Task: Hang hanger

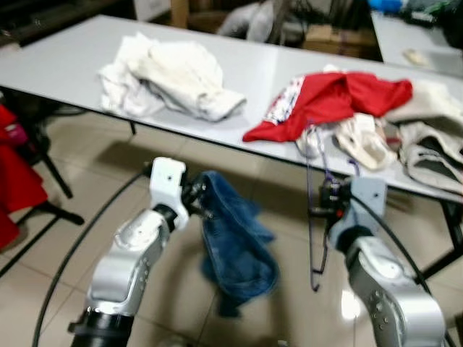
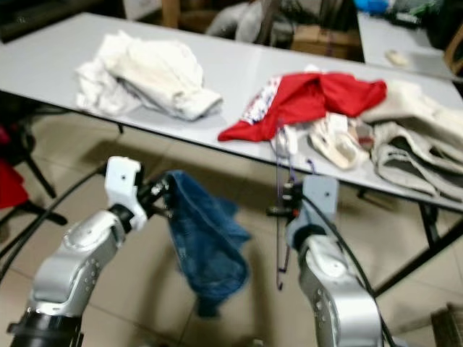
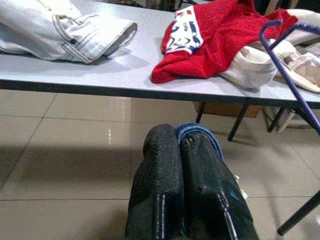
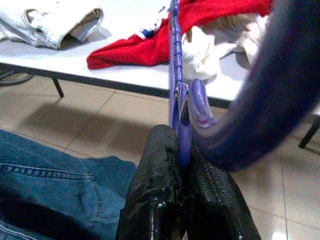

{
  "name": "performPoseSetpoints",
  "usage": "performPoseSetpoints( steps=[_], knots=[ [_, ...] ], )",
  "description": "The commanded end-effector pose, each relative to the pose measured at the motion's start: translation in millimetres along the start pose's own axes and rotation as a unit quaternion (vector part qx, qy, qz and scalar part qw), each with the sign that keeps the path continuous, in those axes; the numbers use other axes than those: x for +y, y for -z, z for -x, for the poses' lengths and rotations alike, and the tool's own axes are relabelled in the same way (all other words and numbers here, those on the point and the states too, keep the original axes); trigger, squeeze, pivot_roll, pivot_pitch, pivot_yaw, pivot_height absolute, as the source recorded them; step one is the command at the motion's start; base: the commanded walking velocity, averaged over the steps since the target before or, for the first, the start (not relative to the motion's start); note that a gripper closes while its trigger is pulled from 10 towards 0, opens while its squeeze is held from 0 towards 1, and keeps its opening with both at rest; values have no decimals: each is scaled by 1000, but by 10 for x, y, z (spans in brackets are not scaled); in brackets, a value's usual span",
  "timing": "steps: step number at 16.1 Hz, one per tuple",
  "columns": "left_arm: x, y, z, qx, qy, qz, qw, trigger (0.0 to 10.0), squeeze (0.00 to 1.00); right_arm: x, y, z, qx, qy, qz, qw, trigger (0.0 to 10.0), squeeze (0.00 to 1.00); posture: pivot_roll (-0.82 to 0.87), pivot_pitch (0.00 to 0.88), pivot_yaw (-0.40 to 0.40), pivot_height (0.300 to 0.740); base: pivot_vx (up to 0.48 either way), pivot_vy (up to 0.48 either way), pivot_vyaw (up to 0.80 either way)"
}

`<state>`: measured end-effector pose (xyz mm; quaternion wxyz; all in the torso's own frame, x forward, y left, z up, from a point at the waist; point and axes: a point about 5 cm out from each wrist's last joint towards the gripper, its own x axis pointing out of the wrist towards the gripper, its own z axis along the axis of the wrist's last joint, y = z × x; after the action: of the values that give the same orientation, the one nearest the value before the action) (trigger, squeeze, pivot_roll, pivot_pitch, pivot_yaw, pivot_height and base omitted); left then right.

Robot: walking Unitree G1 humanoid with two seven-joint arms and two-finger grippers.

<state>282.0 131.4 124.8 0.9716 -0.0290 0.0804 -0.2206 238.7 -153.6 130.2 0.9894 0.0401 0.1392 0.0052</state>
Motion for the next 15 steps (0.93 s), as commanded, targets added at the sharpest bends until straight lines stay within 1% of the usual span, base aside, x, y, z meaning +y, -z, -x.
performPoseSetpoints(
  steps=[1, 3, 6, 8, 9, 11, 12, 15],
  knots=[
    [-30, -99, -17, -23, 15, -4, 1000, 10000, 0, -5, -44, 19, -6, 2, 2, 1000, 10000, 0, -24, 0, -27, 723, 0, 0, 0],
    [-38, -109, -21, -25, 18, -4, 1000, 10000, 0, 6, -49, 24, -8, 0, 0, 1000, 10000, 0, -21, 0, -31, 723, 129, 0, 0],
    [-38, -110, -19, -25, 19, -6, 999, 10000, 0, 32, -49, 20, -9, -7, -2, 1000, 10000, 0, -19, 0, -33, 723, 277, 0, -800],
    [-34, -106, -16, -24, 19, -8, 999, 10000, 0, 31, -36, 15, -8, -7, -3, 1000, 10000, 0, -19, 0, -31, 723, 281, 0, 0],
    [-19, -84, -15, -16, 7, -14, 1000, 10000, 0, 26, -8, 14, -4, -7, -1, 1000, 10000, 0, -19, 0, -29, 723, 0, 0, 0],
    [-32, -87, -17, -20, 18, -13, 1000, 10000, 0, 12, 0, 15, -2, -3, -5, 1000, 10000, 0, -21, 0, -26, 723, 0, 0, -762],
    [-37, -103, -18, -24, 19, -5, 1000, 10000, 0, 10, -7, 13, -4, -3, -6, 1000, 10000, 0, -23, 0, -23, 723, 0, 0, 0],
    [-56, -127, -47, -27, 24, -6, 999, 10000, 0, 6, -38, 10, -11, -10, -2, 1000, 10000, 0, -25, 0, -22, 723, 0, 0, 0]
  ],
)
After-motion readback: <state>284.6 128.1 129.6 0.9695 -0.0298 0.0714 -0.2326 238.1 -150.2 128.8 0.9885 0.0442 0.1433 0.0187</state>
